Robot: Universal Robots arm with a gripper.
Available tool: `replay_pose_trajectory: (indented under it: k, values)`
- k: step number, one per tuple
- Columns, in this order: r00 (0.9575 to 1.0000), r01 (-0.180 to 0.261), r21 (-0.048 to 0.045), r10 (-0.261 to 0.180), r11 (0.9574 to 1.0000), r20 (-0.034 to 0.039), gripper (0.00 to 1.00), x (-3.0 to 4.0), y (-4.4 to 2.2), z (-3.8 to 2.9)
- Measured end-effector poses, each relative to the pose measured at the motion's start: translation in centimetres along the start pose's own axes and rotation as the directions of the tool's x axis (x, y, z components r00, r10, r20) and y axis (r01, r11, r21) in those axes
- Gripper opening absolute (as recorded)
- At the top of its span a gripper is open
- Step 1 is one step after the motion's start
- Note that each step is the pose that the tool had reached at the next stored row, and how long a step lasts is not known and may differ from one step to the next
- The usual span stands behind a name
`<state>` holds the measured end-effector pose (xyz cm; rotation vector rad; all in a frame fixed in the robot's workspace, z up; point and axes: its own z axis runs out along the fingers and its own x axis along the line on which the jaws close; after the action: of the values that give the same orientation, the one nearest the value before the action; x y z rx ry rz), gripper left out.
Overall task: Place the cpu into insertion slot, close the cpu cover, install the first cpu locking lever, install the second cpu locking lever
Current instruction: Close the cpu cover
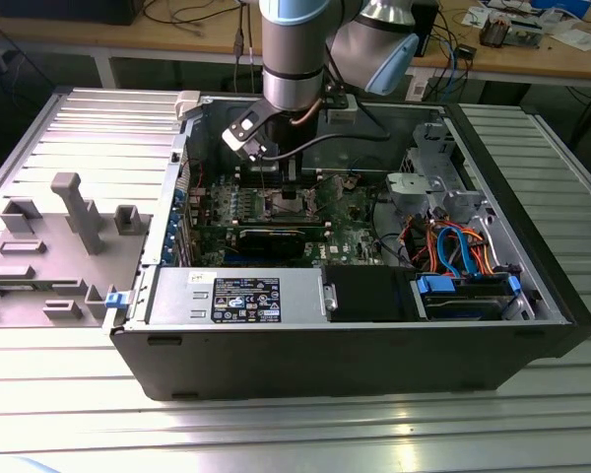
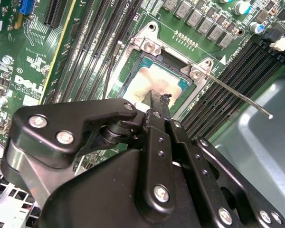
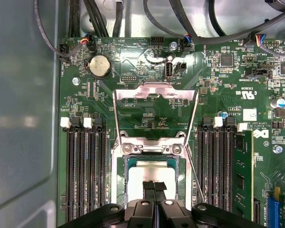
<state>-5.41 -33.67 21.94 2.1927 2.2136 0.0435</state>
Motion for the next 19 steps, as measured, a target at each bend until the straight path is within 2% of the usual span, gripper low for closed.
replay_pose_trajectory:
  k: [19]
  values:
    - [1.0000, 0.000, 0.0000, 0.000, 1.0000, 0.0001, 0.11, 0.00, 0.02, -0.44]
